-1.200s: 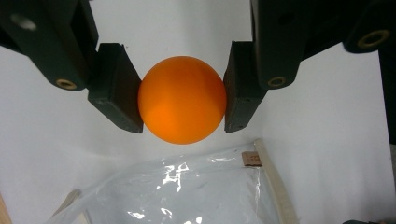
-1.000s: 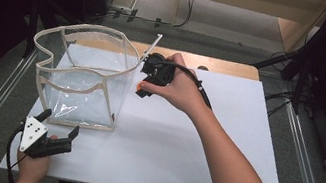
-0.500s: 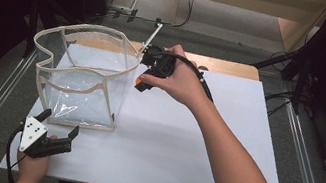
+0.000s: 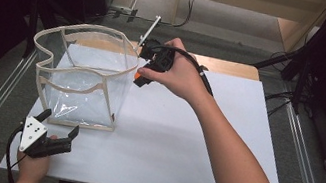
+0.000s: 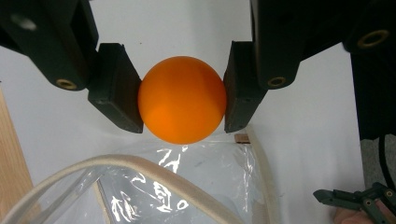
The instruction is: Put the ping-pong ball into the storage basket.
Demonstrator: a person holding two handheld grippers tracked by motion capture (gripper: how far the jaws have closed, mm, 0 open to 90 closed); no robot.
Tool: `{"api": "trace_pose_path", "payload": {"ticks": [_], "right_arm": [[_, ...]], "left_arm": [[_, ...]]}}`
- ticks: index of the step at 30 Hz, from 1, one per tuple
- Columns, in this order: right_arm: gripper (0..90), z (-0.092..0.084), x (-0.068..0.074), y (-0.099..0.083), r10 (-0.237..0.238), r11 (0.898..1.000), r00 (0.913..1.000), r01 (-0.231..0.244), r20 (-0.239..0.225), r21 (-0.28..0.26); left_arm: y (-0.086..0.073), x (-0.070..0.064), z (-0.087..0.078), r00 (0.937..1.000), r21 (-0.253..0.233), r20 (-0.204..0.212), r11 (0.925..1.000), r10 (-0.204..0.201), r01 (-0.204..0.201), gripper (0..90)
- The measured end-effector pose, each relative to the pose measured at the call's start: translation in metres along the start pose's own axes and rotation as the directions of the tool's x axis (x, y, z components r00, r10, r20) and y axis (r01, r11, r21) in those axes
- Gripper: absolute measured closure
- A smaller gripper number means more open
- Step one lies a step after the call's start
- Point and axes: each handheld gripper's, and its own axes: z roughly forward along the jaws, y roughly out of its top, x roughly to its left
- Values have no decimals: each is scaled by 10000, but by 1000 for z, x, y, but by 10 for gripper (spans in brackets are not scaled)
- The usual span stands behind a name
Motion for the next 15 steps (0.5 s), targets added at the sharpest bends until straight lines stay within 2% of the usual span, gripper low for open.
{"api": "trace_pose_path", "payload": {"ticks": [15], "right_arm": [[481, -10, -2, 11, -211, 9998, 9997, 212, -101, 42]], "left_arm": [[0, 0, 0, 10000, -15, 6, 10000, 17, -17, 0]]}}
